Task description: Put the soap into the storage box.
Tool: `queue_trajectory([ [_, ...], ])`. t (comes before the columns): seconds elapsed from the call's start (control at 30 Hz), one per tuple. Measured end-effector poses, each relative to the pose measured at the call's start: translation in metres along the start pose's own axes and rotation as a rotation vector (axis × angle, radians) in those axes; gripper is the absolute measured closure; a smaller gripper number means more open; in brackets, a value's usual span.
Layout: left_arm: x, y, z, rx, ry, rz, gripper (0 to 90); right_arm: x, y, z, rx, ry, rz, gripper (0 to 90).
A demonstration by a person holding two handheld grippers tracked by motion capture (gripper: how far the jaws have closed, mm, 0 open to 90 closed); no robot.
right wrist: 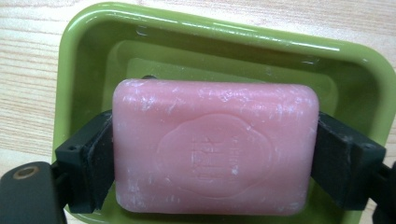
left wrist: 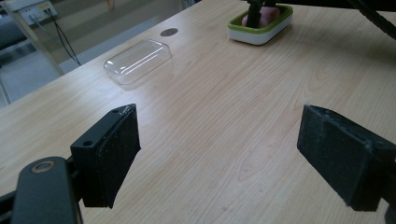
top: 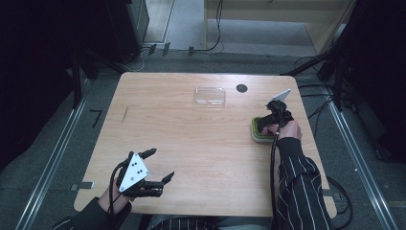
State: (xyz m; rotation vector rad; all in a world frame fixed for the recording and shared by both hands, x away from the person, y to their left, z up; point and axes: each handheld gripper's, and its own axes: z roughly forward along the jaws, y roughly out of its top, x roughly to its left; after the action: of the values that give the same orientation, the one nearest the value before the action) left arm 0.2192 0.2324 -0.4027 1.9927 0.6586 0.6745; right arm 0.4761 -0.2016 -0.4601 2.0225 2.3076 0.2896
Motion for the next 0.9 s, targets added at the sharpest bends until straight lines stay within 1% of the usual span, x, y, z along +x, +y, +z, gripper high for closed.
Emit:
queue_trajectory([
  [0.13,0.001,0.0,0.001,0.002,0.0,0.001,14.0,0.0,0.0,-0.001,-0.001,-0.006,-0.005,12.9],
  [0.2,0.001,-0.001,0.001,0.005,0.001,-0.002,14.0,0.0,0.001,-0.001,-0.006,-0.009,-0.016,12.0],
  [0.27,0.002,-0.001,0.001,0.0,0.0,-0.006,14.0,0.001,0.001,-0.005,-0.022,-0.003,-0.024,7.5],
  [0.3,0.002,0.0,0.002,-0.003,0.002,-0.01,14.0,0.001,0.001,-0.006,-0.028,-0.003,-0.03,7.3],
  [0.4,0.001,0.0,0.003,0.004,-0.002,0.0,14.0,0.003,-0.001,-0.012,-0.042,-0.019,-0.049,6.8],
  [0.47,0.0,0.001,0.004,0.007,-0.01,0.001,14.0,0.004,-0.002,-0.014,-0.037,-0.013,-0.051,6.2],
  [0.6,0.001,0.001,0.003,0.001,-0.002,-0.001,14.0,0.003,-0.005,-0.015,-0.032,-0.003,-0.058,3.5],
  [0.67,0.0,0.001,0.002,-0.001,-0.007,-0.003,14.0,0.003,-0.006,-0.017,-0.03,-0.001,-0.063,2.1],
  [0.7,0.0,0.001,0.002,-0.001,-0.008,0.002,14.0,0.003,-0.006,-0.018,-0.032,-0.001,-0.067,2.1],
  [0.8,0.0,0.001,0.002,-0.002,-0.004,-0.001,14.0,0.005,-0.008,-0.019,-0.029,0.001,-0.082,1.2],
  [0.83,0.0,0.001,0.003,-0.003,-0.004,-0.008,14.0,0.005,-0.009,-0.021,-0.027,0.002,-0.085,1.1],
  [0.9,0.0,0.001,0.003,-0.002,-0.006,-0.005,14.0,0.006,-0.01,-0.022,-0.029,0.002,-0.09,1.1],
])
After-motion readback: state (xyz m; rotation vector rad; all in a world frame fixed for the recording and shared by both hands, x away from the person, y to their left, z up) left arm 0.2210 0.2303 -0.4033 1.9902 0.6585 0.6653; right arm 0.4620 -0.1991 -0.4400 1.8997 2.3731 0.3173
